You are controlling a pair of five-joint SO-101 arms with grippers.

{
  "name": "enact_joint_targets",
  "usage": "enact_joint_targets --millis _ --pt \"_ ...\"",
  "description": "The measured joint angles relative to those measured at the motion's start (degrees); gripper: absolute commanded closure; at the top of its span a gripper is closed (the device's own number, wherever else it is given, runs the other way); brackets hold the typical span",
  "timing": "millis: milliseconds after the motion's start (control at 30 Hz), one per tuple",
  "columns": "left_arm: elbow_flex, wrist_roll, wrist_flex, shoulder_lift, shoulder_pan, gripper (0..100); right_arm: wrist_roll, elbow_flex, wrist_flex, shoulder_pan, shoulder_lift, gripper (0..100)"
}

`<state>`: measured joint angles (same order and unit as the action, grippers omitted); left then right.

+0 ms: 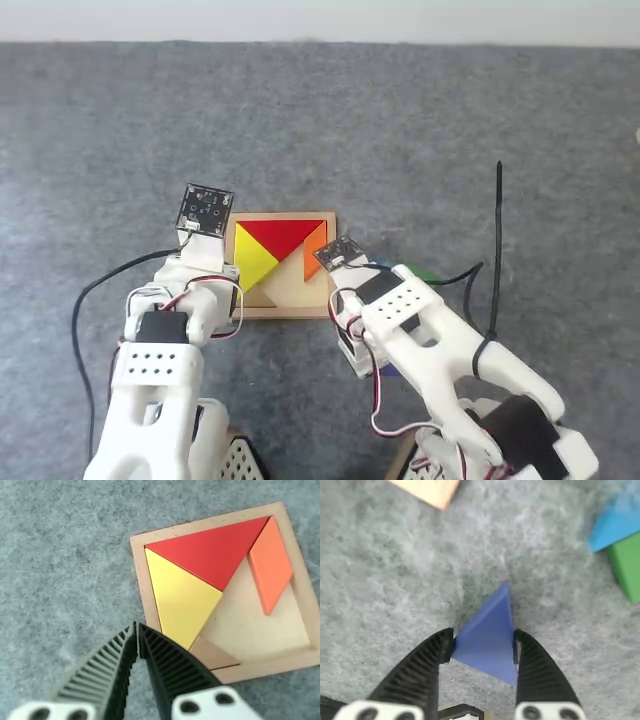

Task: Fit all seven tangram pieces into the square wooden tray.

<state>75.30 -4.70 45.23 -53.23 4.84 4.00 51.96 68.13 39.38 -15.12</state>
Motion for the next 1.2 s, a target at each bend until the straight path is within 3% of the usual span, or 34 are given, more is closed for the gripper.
enact_joint_targets --millis 400,667,867,1033,1200 --pt "0.00 0.00 0.00 0.00 2.46 99 -0.26 -16.53 6.51 0.18 0.88 93.9" --pt "0.00 0.00 0.00 0.00 3.60 99 -0.53 -19.34 -8.79 3.78 4.57 93.9" --pt "0.00 0.00 0.00 0.00 4.04 99 -8.79 -21.01 -12.40 5.10 17.67 93.1" --pt "0.00 0.00 0.00 0.00 4.13 99 -17.85 -22.95 -12.13 6.42 20.22 85.7" --pt "0.00 -0.97 0.00 0.00 3.96 99 -19.87 -24.79 -11.52 6.51 21.01 85.0"
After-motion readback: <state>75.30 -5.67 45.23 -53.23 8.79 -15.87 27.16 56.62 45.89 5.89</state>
